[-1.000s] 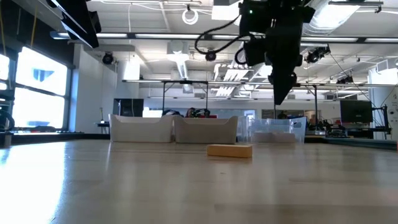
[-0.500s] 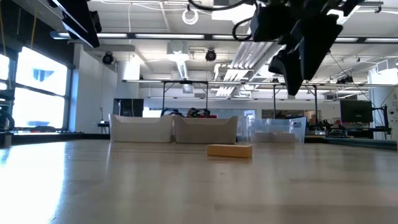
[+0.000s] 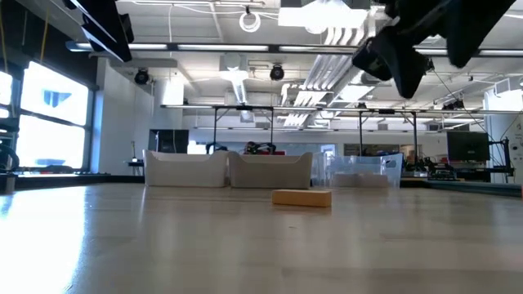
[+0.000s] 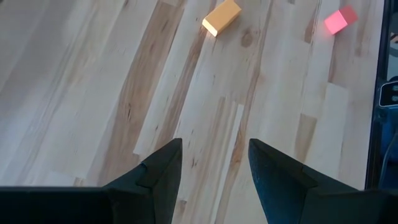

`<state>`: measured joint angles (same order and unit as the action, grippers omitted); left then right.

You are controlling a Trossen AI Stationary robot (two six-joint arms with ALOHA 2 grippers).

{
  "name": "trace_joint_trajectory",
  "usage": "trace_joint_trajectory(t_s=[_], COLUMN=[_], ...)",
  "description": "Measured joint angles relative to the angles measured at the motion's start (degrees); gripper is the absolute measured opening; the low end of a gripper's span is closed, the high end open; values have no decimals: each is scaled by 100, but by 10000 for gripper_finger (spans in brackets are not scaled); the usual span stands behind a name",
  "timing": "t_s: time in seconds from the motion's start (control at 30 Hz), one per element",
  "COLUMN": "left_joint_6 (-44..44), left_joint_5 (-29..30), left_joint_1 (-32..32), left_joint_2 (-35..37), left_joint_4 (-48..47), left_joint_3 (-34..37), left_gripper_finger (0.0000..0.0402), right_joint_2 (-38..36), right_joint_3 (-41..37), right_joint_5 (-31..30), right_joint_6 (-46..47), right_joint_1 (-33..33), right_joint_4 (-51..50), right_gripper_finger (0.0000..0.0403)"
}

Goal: Sort & place blocks by color
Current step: Put the orange block into the white bin

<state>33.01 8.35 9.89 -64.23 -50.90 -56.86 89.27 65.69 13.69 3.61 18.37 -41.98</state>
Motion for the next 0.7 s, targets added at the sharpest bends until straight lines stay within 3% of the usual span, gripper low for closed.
trace_joint_trajectory(t_s=[0.33,0.7], left_joint_6=[298,972], left_joint_5=[-5,-5], left_joint_1=[0,2], left_joint_2=[1,2], left_joint_4=[120,122], left_joint_3=[0,0], left_gripper_finger=[172,172], right_joint_2=[0,130], right_joint_3=[0,0], right_joint_5=[-461,-461], right_joint_6=[-1240,-1290], right_joint_1=[731,1141], right_joint_4=[862,1641], right_gripper_finger=[213,213])
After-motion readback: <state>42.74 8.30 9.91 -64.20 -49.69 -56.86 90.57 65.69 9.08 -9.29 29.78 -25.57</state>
